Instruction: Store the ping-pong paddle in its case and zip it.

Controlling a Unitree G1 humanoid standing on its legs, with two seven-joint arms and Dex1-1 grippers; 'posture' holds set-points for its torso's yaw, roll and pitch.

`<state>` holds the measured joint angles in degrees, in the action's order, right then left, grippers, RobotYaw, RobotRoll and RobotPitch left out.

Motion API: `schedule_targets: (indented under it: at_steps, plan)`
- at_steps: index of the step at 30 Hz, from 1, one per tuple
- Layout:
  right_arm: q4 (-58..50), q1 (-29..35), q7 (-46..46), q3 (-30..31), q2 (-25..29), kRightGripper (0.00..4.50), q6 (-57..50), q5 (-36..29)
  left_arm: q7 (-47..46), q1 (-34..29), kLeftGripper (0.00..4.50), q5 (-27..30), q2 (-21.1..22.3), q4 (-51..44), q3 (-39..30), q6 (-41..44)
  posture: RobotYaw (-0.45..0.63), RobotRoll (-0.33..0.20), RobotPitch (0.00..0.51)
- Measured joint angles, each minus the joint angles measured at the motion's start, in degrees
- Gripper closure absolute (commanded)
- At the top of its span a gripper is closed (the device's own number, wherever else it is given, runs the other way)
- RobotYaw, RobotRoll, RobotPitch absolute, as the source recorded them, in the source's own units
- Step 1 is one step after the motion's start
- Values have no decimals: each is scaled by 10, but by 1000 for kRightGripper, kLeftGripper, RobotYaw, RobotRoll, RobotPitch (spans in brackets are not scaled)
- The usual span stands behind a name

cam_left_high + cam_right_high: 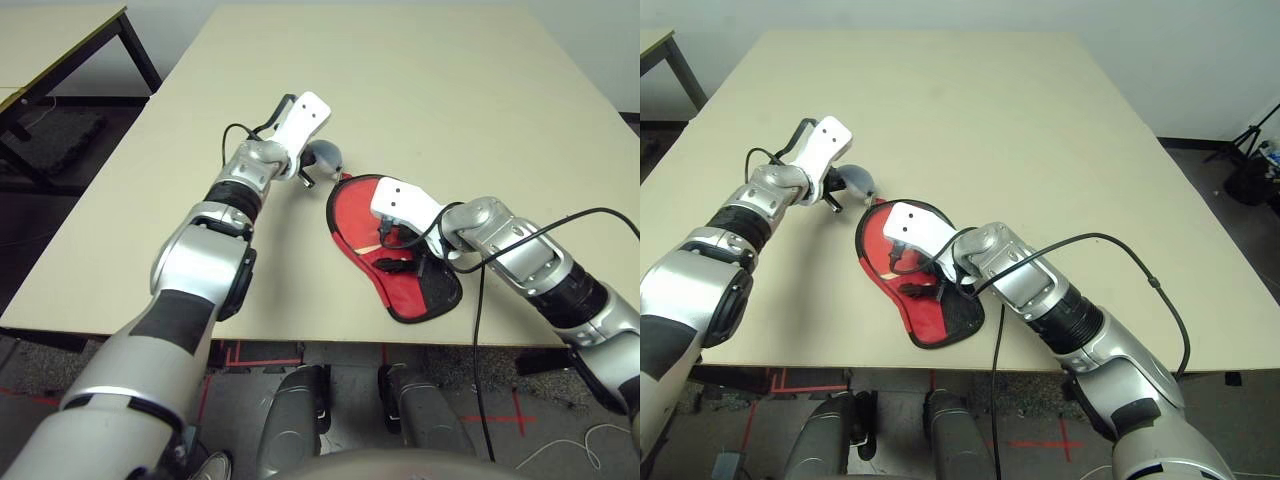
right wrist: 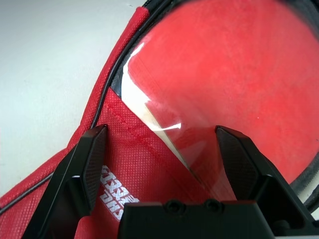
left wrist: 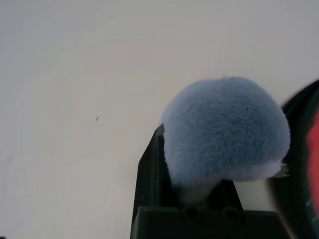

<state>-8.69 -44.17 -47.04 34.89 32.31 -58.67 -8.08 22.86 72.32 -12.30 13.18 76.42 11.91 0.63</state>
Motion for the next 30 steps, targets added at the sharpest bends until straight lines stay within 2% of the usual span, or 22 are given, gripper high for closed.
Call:
schedule_targets:
  at_steps: [14,22,28,30]
  plan:
    - [-6,3,8,-11,-35,0,-14,2,-107,3,4237,-80,-67,16,17,-22,-213,0,174]
    - [-17,3,16,-19,-45,0,-33,2,-110,3,4239,-86,-105,16,16,-30,-226,0,183]
    - [-15,3,16,-23,-46,0,-31,1,-61,1,4240,-84,-115,16,10,-55,-199,0,169]
    - [-6,2,17,-27,-47,0,-24,1,-47,-2,3517,-84,-113,16,10,-64,-193,0,164]
